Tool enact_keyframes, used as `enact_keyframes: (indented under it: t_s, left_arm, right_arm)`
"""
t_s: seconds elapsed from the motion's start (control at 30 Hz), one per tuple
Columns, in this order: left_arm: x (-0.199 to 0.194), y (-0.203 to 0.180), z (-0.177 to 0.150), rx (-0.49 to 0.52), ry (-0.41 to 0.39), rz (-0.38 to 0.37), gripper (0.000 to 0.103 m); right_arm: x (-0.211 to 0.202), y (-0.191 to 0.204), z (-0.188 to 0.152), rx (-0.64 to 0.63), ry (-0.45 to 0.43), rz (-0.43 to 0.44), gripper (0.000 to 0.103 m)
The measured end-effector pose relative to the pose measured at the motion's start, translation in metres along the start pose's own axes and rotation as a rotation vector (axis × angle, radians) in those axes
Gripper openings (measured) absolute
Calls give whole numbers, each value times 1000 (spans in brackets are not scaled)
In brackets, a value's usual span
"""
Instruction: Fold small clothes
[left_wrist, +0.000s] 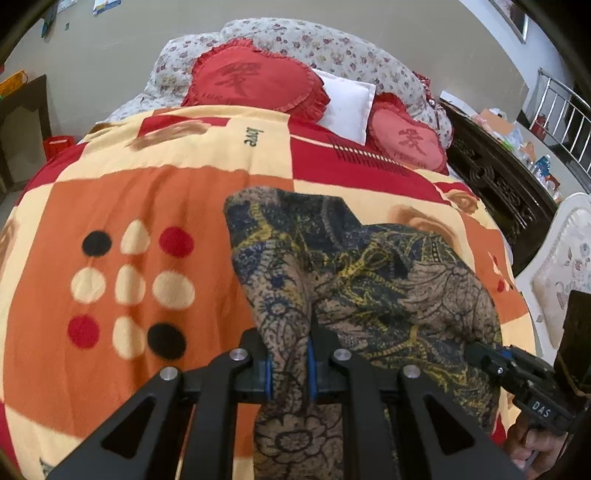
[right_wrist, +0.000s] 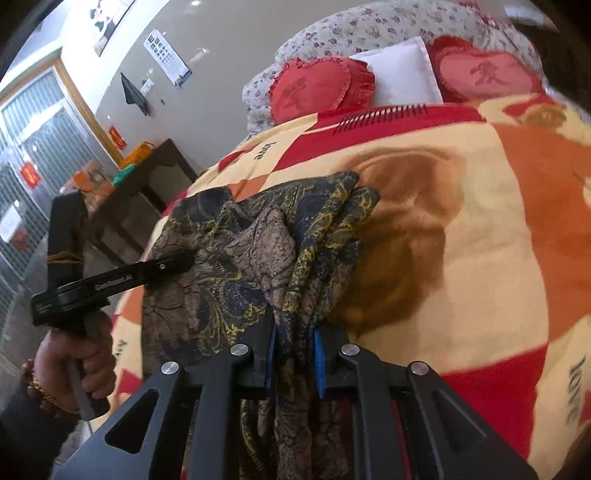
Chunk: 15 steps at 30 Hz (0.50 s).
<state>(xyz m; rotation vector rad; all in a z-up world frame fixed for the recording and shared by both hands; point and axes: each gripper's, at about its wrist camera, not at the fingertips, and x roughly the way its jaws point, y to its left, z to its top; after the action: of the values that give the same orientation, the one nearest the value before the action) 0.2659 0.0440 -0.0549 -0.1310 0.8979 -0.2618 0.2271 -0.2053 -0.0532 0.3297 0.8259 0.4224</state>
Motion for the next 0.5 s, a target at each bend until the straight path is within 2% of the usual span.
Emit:
enact_keyframes:
  t_s: [0.13, 0.23, 0.3, 0.33, 0.37, 0.43, 0.5]
  left_arm:
    - [18, -4, -4, 57, -38, 1, 17]
    - [44, 2, -14, 52, 7, 36, 31]
    - [52, 10, -18, 3, 34, 45, 47]
    - [54, 15, -18, -28, 40, 51, 60]
    - [55, 19, -17, -50, 45, 50, 65]
    - [58, 25, -16, -80, 61, 28, 66]
    - [59, 22, -16, -65, 64, 41, 67]
  right_arm:
    - [0, 3, -6, -85, -31, -52, 17]
    - [16, -8, -14, -79, 8, -79, 17]
    - [25, -19, -21, -33, 36, -75, 18]
    - [28, -27, -24, 10, 44, -62, 19]
    - [30, -33, -26, 49, 48, -46, 20]
    - [34, -49, -29, 151, 58, 4, 20]
    - [36, -58, -31, 205, 65, 39, 21]
